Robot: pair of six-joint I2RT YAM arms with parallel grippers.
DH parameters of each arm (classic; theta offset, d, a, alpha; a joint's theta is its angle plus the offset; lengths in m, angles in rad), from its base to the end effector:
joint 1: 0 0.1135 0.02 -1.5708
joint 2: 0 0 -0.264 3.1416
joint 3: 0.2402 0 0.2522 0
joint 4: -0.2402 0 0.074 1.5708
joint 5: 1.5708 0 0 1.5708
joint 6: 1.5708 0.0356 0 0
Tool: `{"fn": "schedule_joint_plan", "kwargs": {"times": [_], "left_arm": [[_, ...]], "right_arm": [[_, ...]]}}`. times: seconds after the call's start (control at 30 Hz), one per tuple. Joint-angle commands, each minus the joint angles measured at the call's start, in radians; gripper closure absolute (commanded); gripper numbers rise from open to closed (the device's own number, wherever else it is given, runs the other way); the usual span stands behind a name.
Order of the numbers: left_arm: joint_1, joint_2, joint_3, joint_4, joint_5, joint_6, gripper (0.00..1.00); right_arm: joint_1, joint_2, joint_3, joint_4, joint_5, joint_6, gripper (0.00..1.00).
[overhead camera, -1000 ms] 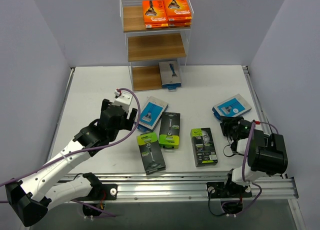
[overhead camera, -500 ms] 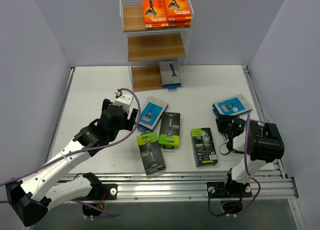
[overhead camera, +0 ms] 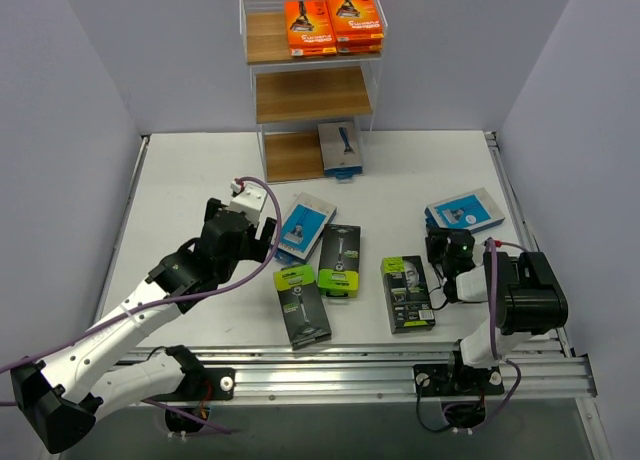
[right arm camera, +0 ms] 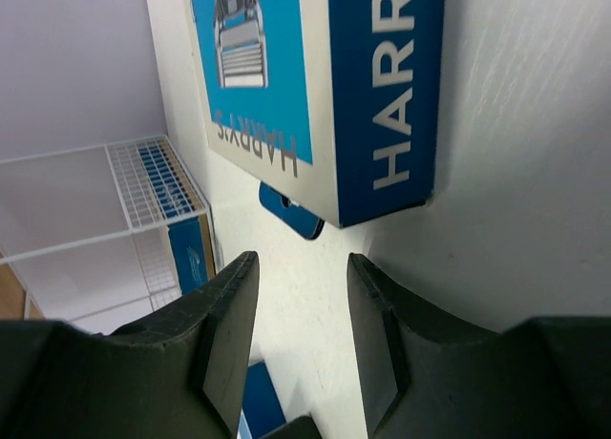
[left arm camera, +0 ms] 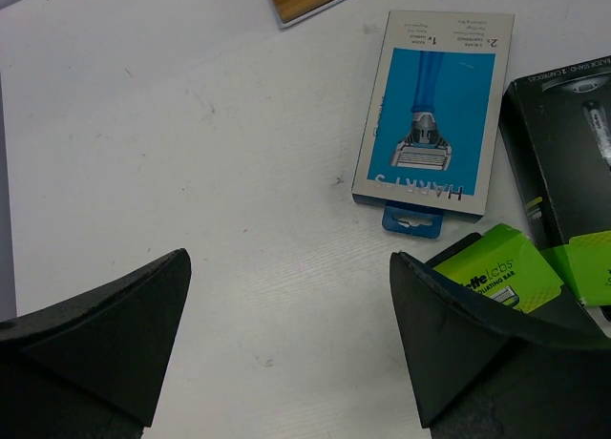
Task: Place and organize the shaving razors onto the shelf
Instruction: Grab a shaving razor with the right arm
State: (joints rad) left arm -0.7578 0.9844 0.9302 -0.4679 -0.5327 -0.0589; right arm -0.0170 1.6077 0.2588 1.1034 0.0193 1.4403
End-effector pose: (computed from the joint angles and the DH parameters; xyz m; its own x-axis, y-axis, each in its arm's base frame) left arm 0.1668 -0.1329 0.3278 -0.3776 0.2875 -0.8802 0.2506 0.9468 0.2018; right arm 0.2484 -0.0049 0.1249 0.0038 0.9914 -0.1309 0.2456 0.1259 0.9612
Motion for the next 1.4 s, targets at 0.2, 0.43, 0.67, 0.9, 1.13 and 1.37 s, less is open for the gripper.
{"fn": "schedule_joint_plan", "kwargs": {"times": [0.2, 0.43, 0.67, 0.9, 1.13, 1.37], "left_arm": [[-0.005, -0.007, 0.050, 0.011, 0.030, -0.007, 0.06], [-0.006, 0.005, 0.052, 0.012, 0.056, -0.010, 0.06], [-0.006, 0.007, 0.052, 0.014, 0.059, -0.010, 0.05], [-0.006, 0.007, 0.053, 0.014, 0.062, -0.010, 0.06], [-0.006, 0.002, 0.053, 0.011, 0.062, -0.009, 0.05], [-0.005, -0.001, 0.042, 0.025, 0.056, -0.010, 0.06]], "right_arm": [[0.011, 0.021, 0.063, -0.043, 0.134, 0.043, 0.63], [0.011, 0.084, 0.079, -0.010, 0.148, 0.055, 0.65], [0.011, 0.146, 0.083, 0.039, 0.172, 0.077, 0.69], [0.037, 0.155, 0.103, 0.039, 0.200, 0.080, 0.83], [0.037, 0.097, 0.132, -0.022, 0.185, 0.042, 1.00], [0.037, 0.014, 0.229, -0.141, 0.047, -0.063, 1.00]]}}
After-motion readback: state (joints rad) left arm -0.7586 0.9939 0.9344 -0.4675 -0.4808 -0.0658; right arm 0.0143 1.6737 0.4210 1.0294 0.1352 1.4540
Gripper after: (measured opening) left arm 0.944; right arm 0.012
